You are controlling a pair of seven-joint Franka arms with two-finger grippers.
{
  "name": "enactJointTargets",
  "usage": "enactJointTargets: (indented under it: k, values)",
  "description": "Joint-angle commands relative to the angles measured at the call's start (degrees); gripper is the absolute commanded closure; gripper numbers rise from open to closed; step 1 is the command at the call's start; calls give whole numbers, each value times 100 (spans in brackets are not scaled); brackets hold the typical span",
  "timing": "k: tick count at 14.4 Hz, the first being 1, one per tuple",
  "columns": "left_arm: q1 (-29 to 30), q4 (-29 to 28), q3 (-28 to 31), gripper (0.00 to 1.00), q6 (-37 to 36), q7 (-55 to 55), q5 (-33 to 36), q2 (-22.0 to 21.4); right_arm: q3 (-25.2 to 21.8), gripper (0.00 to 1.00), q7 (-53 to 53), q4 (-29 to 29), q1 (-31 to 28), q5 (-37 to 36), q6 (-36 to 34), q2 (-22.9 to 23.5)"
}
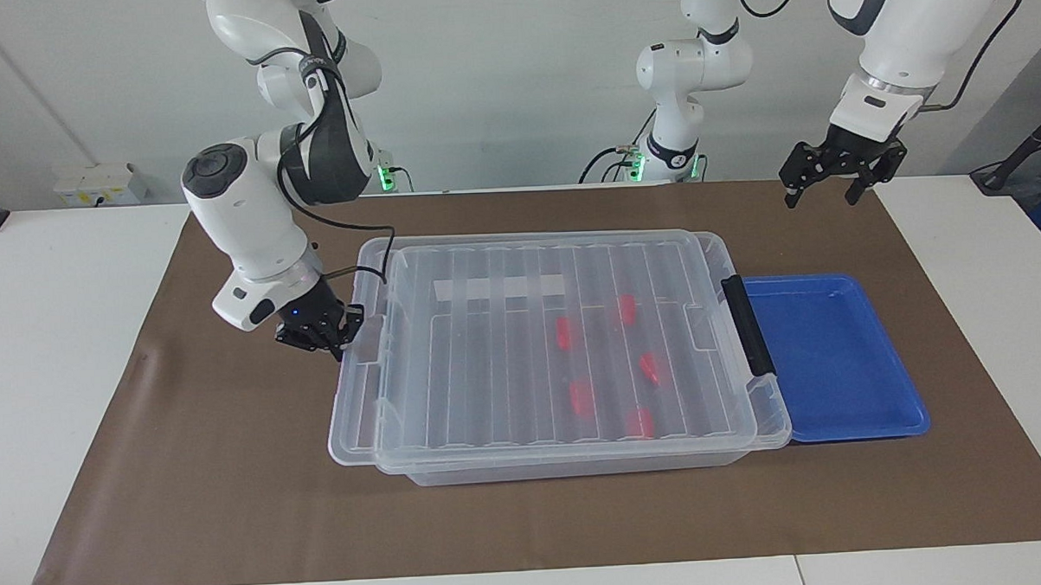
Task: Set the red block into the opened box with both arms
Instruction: 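Slide the clear lid back over the box with the right gripper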
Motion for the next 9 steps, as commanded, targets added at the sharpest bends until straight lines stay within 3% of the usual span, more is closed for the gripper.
enactJointTargets:
  k: [1, 9]
  values:
    - [111, -171, -41, 0, 109, 54, -102, -147, 25, 100, 84, -302, 81, 169, 124, -112]
    - [120, 22, -32, 0, 188, 54, -102, -51, 42, 100, 101, -328, 81, 591, 106, -121]
